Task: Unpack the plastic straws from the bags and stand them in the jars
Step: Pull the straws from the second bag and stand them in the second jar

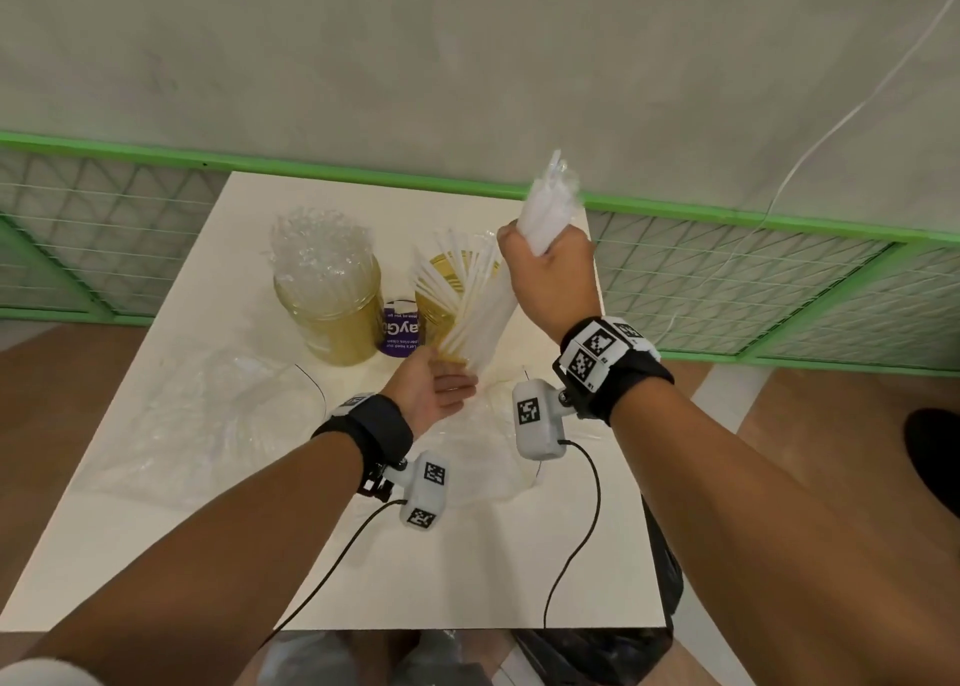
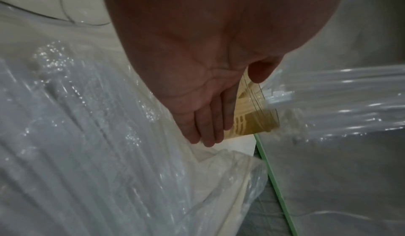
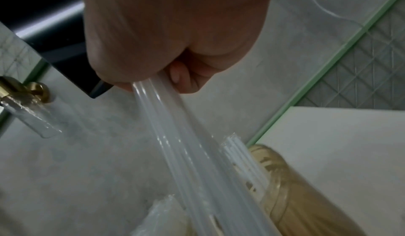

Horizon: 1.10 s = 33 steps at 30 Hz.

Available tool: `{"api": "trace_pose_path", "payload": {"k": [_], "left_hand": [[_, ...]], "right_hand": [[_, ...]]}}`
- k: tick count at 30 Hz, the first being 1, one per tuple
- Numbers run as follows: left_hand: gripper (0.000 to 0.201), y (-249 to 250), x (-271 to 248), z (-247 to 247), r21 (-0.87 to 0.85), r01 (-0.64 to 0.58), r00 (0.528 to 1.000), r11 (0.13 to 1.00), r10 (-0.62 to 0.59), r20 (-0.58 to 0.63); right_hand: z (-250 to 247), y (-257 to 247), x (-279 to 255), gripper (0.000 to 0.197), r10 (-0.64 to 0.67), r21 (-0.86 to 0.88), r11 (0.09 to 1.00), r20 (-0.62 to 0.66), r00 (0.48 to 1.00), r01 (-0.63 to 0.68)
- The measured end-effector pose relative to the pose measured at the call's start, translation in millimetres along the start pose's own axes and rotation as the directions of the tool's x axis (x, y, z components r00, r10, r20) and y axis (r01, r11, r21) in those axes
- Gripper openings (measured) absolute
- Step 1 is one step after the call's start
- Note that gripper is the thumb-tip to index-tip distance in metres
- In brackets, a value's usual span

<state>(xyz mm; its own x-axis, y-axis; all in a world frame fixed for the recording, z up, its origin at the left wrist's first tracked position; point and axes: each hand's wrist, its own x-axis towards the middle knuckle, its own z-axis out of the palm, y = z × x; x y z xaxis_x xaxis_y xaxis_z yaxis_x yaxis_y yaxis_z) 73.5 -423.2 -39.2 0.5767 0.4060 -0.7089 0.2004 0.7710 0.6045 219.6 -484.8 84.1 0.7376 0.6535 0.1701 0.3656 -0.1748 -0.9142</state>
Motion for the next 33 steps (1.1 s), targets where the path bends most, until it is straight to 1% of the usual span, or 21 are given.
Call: {"api": "trace_pose_path", "payload": {"k": [2,3,4,5,7,9,12,15,17,20,22,25,26,27,28,29,30,32,33], "left_hand": [[0.056,2,-2,-3,-0.184,-0.021,0.999,0.983,0.028,0.032],[0.059,4,-2,-5,-0.285,-0.027,0.997,0.958,0.044,0.056],[0.06,7,-3,-5,-0.337,-0.026,0.996,0.941,0.052,0.069],[0.057,10,-4,-4,-0.344,-0.017,0.996,0.939,0.047,0.081],[0.043,13,-8,-1,-0.238,-0.013,0.999,0.971,0.024,0.043],[0.031,12,-6,1,-0.129,-0.048,0.999,0.991,0.047,-0.012],[0.033,9,-1,1,-0.061,-0.077,0.995,0.995,0.074,-0.06],[0.036,6,-5,4,0.047,-0.06,0.997,0.997,0.063,-0.049],[0.037,5,-4,5,0.123,-0.096,0.993,0.988,0.103,-0.05],[0.034,11,-2,5,0.131,-0.158,0.98,0.979,0.171,-0.097],[0.03,19,-2,4,0.169,-0.174,0.971,0.97,0.198,-0.132],[0.031,29,0,1,0.316,-0.191,0.97,0.929,0.229,-0.086],[0.031,31,4,-2,0.391,-0.216,0.961,0.895,0.265,-0.078],[0.03,33,5,-5,0.483,-0.256,0.94,0.837,0.333,-0.078],[0.027,34,8,-9,0.582,-0.312,0.901,0.751,0.427,-0.069],[0.024,36,11,-14,0.675,-0.354,0.859,0.648,0.511,-0.041],[0.024,37,14,-18,0.741,-0.386,0.824,0.549,0.566,0.01],[0.034,40,18,-25,0.846,-0.398,0.794,0.355,0.595,0.124],[0.04,42,17,-26,0.885,-0.382,0.796,0.265,0.581,0.17]], "right_hand": [[9,-1,-6,0.036,-0.006,0.004,1.0,0.022,1.0,0.006],[14,1,-10,0.035,-0.005,-0.01,1.0,0.047,0.999,0.005],[19,4,-15,0.034,-0.001,-0.031,1.0,0.071,0.997,0.003],[25,7,-19,0.034,0.002,-0.051,0.999,0.083,0.997,0.002],[34,9,-26,0.033,0.019,-0.055,0.998,0.078,0.997,-0.015],[39,7,-31,0.03,0.023,-0.024,0.999,0.104,0.994,-0.021],[43,4,-38,0.025,-0.008,-0.069,0.997,0.192,0.981,0.022],[44,1,-33,0.024,-0.016,-0.082,0.996,0.17,0.985,0.03],[42,-2,-26,0.02,0.004,-0.09,0.996,0.171,0.985,0.012],[37,-2,-17,0.014,0.033,-0.087,0.996,0.24,0.97,-0.013],[34,-2,-11,0.016,0.029,-0.123,0.992,0.263,0.964,0.004],[33,-6,-3,0.02,0.014,-0.153,0.988,0.227,0.974,0.022],[33,-9,1,0.02,0.004,-0.163,0.986,0.21,0.978,0.031],[32,-12,6,0.02,-0.011,-0.179,0.983,0.193,0.981,0.046],[31,-14,12,0.02,-0.028,-0.196,0.979,0.176,0.984,0.063],[29,-17,19,0.02,-0.048,-0.213,0.974,0.151,0.987,0.08],[27,-17,27,0.021,-0.068,-0.229,0.969,0.119,0.991,0.094],[25,-16,42,0.027,-0.105,-0.257,0.959,0.053,0.993,0.115],[24,-14,48,0.032,-0.121,-0.276,0.953,0.027,0.992,0.124]]}}
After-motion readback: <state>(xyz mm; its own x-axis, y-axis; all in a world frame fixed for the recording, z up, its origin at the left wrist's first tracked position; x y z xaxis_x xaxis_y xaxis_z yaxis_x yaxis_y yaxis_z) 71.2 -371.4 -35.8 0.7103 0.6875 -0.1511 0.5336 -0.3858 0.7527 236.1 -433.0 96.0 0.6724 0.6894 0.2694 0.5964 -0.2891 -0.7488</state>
